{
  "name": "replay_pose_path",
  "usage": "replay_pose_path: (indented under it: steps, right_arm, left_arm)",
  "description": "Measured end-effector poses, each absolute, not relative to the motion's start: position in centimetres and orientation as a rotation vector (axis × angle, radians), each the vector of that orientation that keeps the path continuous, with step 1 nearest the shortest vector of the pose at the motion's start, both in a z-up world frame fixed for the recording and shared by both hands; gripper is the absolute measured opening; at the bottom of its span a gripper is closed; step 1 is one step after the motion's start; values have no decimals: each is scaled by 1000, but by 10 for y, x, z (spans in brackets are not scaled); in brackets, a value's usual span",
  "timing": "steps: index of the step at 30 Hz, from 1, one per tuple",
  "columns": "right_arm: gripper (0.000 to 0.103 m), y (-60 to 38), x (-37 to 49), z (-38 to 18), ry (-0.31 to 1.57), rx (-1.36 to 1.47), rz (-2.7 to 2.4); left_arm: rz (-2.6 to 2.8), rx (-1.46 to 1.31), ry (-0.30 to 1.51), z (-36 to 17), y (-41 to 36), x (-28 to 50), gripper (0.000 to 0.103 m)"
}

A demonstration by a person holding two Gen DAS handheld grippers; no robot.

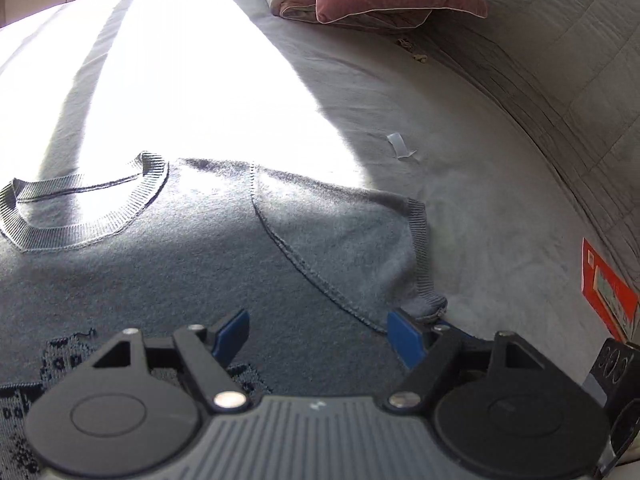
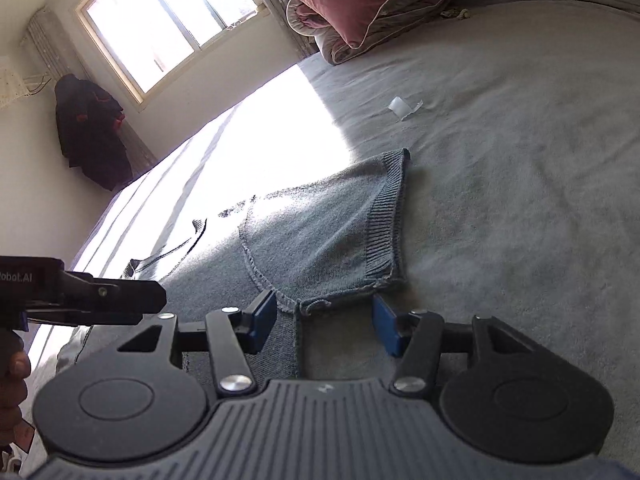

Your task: Fold clothes

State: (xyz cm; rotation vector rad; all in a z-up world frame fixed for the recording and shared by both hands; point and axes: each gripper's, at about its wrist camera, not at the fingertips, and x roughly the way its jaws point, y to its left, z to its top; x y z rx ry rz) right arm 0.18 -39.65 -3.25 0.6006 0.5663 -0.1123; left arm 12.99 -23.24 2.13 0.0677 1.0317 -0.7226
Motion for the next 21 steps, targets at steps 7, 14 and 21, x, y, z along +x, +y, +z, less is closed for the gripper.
replay_pose_path:
  steps: [7, 14, 21]
  right_arm:
    - [45, -394, 14, -32, 534, 553, -161]
    - [10, -396, 17, -35, 513, 637, -278]
    - [8, -380, 19, -24, 469, 503, -221]
  left_arm:
    - [-819, 60, 1140, 9, -299, 152, 77]
    - [-852, 85, 1241, -6, -350, 163, 77]
    - [-851, 129, 1223, -2, -371, 161, 74]
